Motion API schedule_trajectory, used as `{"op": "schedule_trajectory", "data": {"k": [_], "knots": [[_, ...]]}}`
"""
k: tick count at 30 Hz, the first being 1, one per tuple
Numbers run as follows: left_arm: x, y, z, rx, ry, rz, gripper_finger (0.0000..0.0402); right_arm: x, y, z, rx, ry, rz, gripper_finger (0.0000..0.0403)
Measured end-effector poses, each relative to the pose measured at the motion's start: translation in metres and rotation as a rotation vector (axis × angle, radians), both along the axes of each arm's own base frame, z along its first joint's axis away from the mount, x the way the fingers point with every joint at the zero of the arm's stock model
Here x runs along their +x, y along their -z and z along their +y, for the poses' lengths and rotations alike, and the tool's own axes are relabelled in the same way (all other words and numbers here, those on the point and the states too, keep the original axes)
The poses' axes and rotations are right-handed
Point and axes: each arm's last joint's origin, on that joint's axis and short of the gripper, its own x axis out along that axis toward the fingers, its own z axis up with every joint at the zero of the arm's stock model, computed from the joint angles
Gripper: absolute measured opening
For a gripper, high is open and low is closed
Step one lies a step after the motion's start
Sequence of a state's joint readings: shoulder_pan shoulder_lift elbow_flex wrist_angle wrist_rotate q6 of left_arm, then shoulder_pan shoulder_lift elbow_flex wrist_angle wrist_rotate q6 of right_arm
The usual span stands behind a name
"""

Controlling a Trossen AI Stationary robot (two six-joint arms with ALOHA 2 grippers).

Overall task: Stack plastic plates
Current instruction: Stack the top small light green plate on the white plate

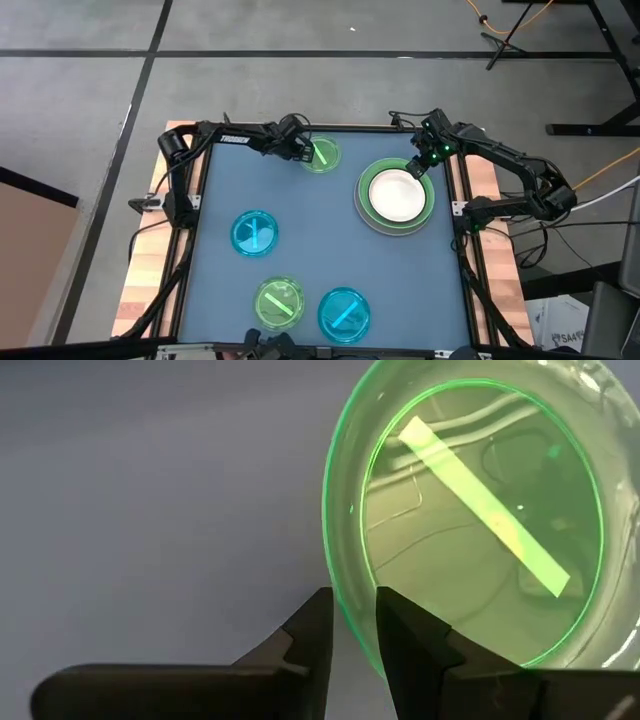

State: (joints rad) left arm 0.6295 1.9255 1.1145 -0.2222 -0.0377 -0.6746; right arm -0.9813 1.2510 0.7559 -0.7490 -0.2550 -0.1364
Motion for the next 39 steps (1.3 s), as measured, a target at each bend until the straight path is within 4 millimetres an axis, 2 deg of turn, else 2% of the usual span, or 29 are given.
{"op": "schedule_trajectory", "data": {"k": [17, 30, 35, 39], "knots": [[0.003, 0.008, 0.000, -0.038, -0.014, -0.008, 0.0071, 0.000, 0.000, 0.000, 0.000, 0.000, 0.000, 0.0092], [0.004, 0.009, 0.001, -0.023, -0.006, -0.024, 0.0003, 0.000, 0.000, 0.000, 0.000, 0.000, 0.000, 0.0092], [0.008, 0.003, 0.002, 0.008, 0.016, -0.087, 0.0002, 0.000, 0.000, 0.000, 0.000, 0.000, 0.000, 0.0092], [0.011, -0.014, 0.003, 0.055, 0.042, -0.166, 0.0001, 0.000, 0.000, 0.000, 0.000, 0.000, 0.000, 0.0092]]}}
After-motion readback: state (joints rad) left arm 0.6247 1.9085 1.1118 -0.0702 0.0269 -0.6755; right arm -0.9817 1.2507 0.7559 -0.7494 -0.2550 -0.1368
